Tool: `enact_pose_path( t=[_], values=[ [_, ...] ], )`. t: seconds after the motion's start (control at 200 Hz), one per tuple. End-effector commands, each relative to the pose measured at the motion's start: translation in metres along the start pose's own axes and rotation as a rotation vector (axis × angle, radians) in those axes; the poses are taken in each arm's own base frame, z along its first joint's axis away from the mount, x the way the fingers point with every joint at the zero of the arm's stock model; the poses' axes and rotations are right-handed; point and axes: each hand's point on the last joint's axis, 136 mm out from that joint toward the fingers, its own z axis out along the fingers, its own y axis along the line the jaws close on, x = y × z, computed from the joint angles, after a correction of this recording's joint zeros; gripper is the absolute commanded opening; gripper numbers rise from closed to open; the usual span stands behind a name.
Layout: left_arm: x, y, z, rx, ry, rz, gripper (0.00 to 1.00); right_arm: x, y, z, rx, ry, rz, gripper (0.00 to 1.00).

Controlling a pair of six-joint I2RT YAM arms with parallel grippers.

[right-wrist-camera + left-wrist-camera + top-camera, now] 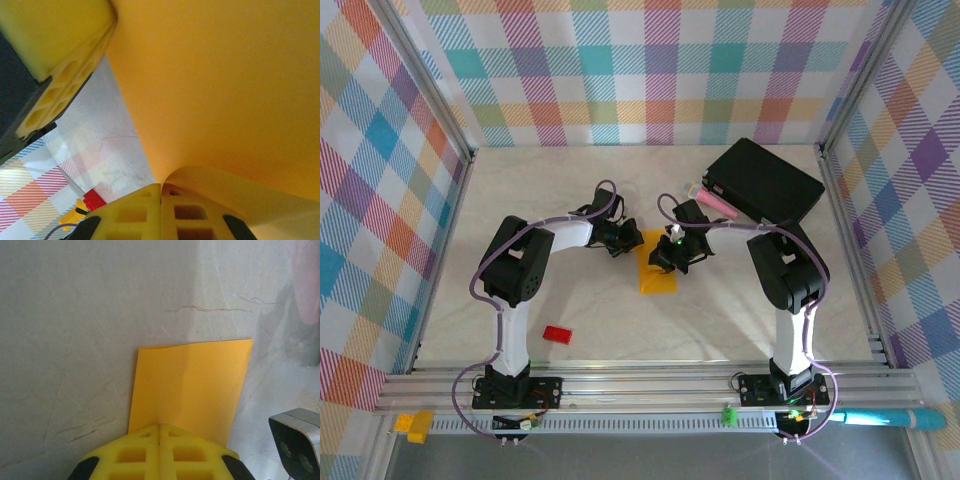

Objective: Fold a paper plane with a square sheet of paper (pick it up from the middle)

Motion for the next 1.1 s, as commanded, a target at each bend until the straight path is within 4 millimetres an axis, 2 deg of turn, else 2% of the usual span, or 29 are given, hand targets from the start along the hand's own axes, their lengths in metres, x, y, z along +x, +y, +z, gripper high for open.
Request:
enact_pose_path(
  t=[0.0, 0.725, 1.095],
  values=[
    [0.0211, 0.0339, 0.0121, -0.082, 0.066, -0.045, 0.00, -0.0033, 0.0064, 0.0036, -0.021, 0.002, -0.004, 0.00],
    [0.0231, 0.0369, 0.0119, -0.091, 0.064, -0.052, 0.00, -0.0060, -0.0026, 0.0084, 0.008, -0.002, 0.005, 0.00],
    [0.0229, 0.0371, 0.0119, -0.091, 0.063, -0.055, 0.00, -0.0083, -0.0005, 0.0091, 0.000, -0.007, 0.000, 0.00]
  ],
)
